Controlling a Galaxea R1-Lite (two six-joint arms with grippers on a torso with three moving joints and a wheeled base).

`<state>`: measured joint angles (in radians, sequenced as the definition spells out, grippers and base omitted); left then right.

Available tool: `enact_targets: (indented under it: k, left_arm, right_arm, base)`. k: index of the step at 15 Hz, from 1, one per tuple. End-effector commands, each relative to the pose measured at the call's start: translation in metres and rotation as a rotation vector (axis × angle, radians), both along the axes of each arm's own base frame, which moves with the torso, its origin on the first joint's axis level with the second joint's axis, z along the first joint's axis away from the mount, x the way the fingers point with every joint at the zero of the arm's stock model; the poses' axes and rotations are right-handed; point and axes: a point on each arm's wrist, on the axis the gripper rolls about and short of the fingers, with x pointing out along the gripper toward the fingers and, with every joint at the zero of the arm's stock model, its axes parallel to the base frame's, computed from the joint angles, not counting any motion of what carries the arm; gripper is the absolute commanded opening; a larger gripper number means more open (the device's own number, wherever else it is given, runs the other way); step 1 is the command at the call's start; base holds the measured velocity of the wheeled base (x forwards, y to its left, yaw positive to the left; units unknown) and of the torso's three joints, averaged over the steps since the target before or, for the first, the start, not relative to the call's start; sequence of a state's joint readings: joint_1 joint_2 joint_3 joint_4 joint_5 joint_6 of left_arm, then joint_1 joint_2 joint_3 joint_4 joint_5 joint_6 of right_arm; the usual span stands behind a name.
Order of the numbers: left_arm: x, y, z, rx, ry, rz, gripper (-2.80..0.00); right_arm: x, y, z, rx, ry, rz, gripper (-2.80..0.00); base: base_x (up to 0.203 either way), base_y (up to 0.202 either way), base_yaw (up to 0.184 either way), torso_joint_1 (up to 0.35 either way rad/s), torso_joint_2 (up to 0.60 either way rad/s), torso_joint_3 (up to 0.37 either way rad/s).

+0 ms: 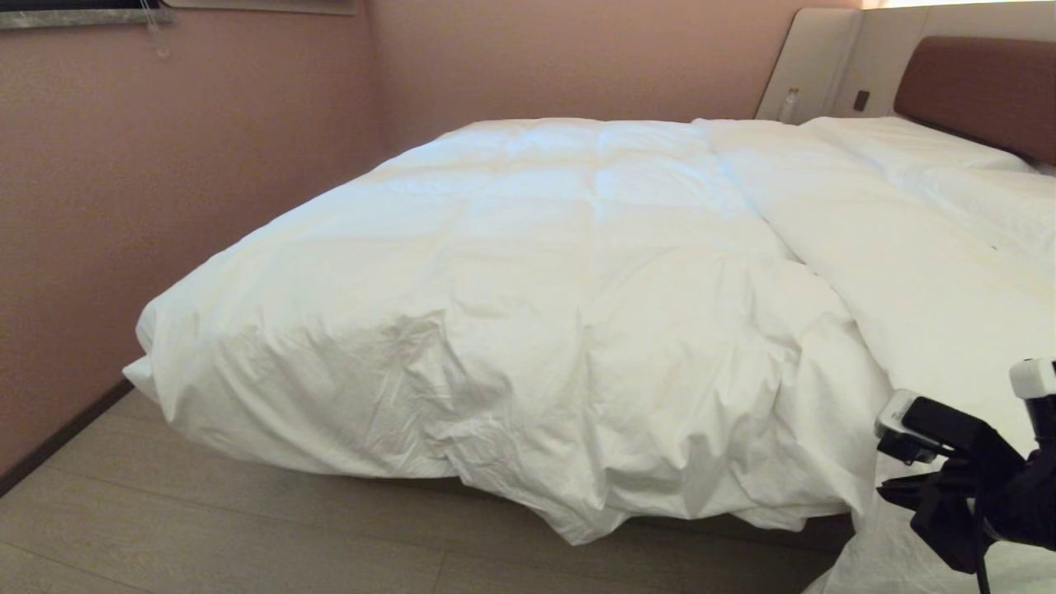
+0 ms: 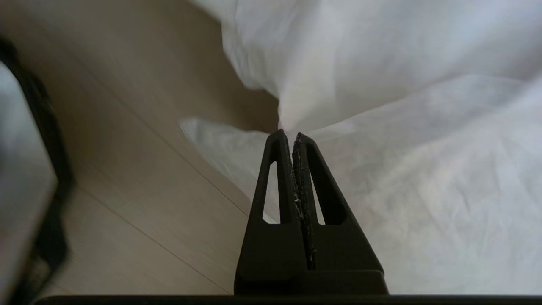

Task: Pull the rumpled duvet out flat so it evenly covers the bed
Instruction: Flatten the corners of the folded blanket

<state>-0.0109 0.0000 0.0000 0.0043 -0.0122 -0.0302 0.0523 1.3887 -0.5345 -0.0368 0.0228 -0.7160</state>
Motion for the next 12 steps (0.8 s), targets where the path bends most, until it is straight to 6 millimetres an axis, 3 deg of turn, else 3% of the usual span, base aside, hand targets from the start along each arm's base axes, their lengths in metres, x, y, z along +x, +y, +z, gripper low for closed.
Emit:
enact_targets:
  k: [1, 4, 8, 9, 12]
  left_arm:
    - [0.000, 0.000, 0.000, 0.000, 0.000, 0.000, -2.80]
    - [0.000, 0.000, 0.000, 0.000, 0.000, 0.000, -2.80]
    - [0.000, 0.000, 0.000, 0.000, 0.000, 0.000, -2.80]
    - [0.000, 0.000, 0.000, 0.000, 0.000, 0.000, -2.80]
    - [0.000, 0.000, 0.000, 0.000, 0.000, 0.000, -2.80]
  right_arm:
    - [0.008, 0.000, -0.013, -0.277, 0.052, 0.243, -2.80]
    - [0.007, 0.006, -0.021, -0.425, 0.093, 0.330, -2.80]
    - [0.030, 0.017, -0.039, -0.465, 0.067, 0.352, -2.80]
    - [0.037, 0.019, -0.048, -0.471, 0.062, 0.353, 0.00]
    - [0.055, 0.026, -0.072, -0.501, 0.022, 0.339, 0.00]
  base:
    - [0.000, 0.000, 0.000, 0.000, 0.00, 0.000]
    - [0.000, 0.000, 0.000, 0.000, 0.00, 0.000]
    - [0.000, 0.000, 0.000, 0.000, 0.00, 0.000]
    - [0.000, 0.000, 0.000, 0.000, 0.00, 0.000]
    - [0.000, 0.000, 0.000, 0.000, 0.00, 0.000]
